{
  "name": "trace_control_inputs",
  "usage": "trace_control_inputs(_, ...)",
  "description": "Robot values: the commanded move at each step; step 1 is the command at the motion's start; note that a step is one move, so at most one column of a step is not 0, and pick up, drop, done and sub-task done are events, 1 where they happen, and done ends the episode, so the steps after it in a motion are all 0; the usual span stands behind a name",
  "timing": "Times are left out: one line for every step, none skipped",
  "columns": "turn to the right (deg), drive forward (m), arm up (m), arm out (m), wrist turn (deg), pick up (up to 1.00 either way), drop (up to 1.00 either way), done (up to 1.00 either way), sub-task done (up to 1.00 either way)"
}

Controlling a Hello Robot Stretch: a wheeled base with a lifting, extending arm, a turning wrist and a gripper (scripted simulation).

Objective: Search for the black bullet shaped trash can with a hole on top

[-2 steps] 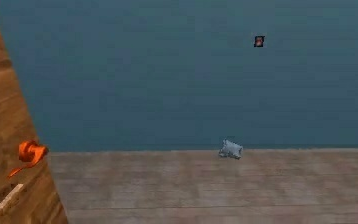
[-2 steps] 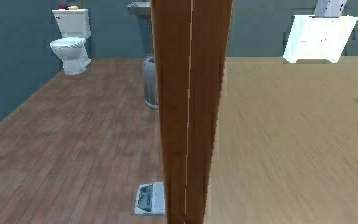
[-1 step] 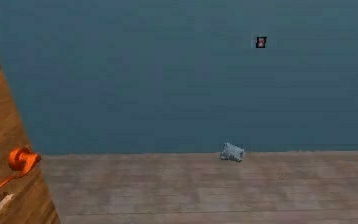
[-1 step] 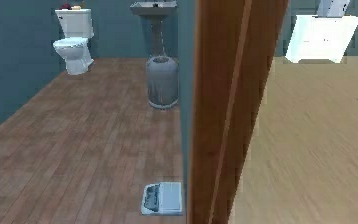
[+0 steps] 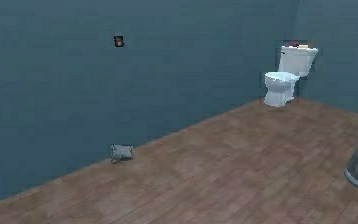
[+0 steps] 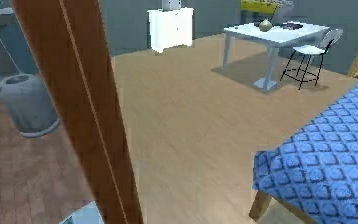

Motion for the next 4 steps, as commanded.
trace_control_inputs(0.0, 1.00, 0.00, 0.00, 0.0, 0.00, 0.00, 0.00, 0.00)
trace_control_inputs(3.0, 0.00, 0.00, 0.00, 0.0, 0.00, 0.00, 0.00, 0.00)
trace_control_inputs(0.0, 0.20, 0.00, 0.00, 0.0, 0.00, 0.00, 0.00, 0.00)
trace_control_inputs(45.0, 0.00, 0.00, 0.00, 0.0, 0.00, 0.00, 0.00, 0.00)
